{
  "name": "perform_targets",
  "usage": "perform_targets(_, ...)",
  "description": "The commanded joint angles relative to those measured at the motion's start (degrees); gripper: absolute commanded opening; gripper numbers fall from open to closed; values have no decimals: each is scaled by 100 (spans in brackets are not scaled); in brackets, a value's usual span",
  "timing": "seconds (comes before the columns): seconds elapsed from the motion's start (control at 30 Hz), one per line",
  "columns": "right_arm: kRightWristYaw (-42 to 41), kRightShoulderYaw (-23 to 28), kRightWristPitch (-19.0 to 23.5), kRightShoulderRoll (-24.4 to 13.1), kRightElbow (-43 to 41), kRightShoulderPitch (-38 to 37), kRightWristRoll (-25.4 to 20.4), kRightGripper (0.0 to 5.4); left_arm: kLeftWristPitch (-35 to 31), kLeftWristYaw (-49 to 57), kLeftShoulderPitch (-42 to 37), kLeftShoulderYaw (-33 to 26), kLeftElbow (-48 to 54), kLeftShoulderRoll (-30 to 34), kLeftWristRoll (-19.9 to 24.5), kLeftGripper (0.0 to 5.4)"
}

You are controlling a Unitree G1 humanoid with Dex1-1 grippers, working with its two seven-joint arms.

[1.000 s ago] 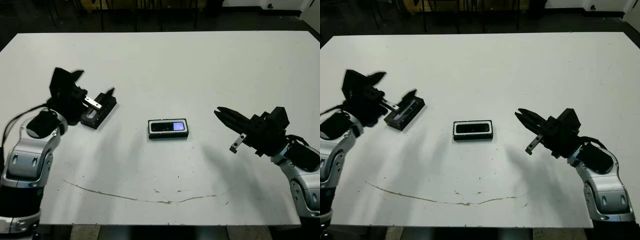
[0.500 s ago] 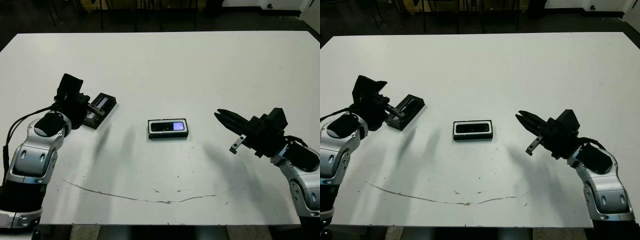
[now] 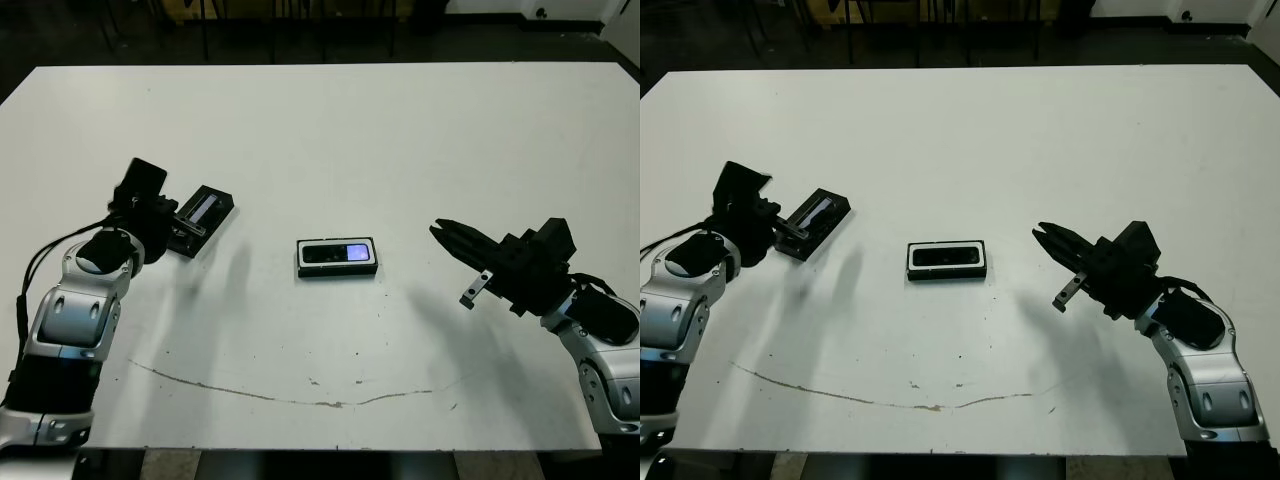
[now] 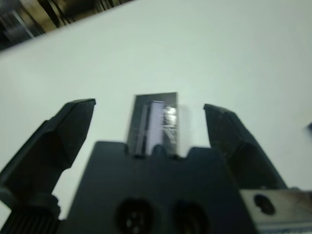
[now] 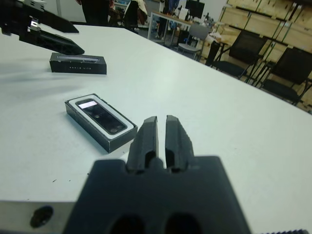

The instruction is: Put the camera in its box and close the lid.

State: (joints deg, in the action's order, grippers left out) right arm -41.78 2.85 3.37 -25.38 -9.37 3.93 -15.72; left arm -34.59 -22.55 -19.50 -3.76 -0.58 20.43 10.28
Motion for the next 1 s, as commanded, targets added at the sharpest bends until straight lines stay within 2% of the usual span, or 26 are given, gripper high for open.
perform_targets(0.03,3,-24,-106,-74,105,-73,93,0,-179,22,56,-83,-96,-12,94,540)
perform_targets(0.17,73,-36,194,-141,-39,-86,99,0,-123,65,57,-110,-171,19,97,540)
perform_targets(0.37,59,-48,135,-142,-6,-85,94,0,-8,361,84,-363,-191,-133,148,540)
perform_targets(0.57,53,-72,94,-168,-20,-112,79,0,282,412,133,-109,-171,19,-218,540)
perform_targets(0.8,140,-93,239,-207,-123,-188,109,0,-28,366,71,-207,-272,-300,196,540)
perform_targets(1.0,56,-61,230,-209,-39,-191,19,0,-28,368,63,-30,-279,-360,149,540)
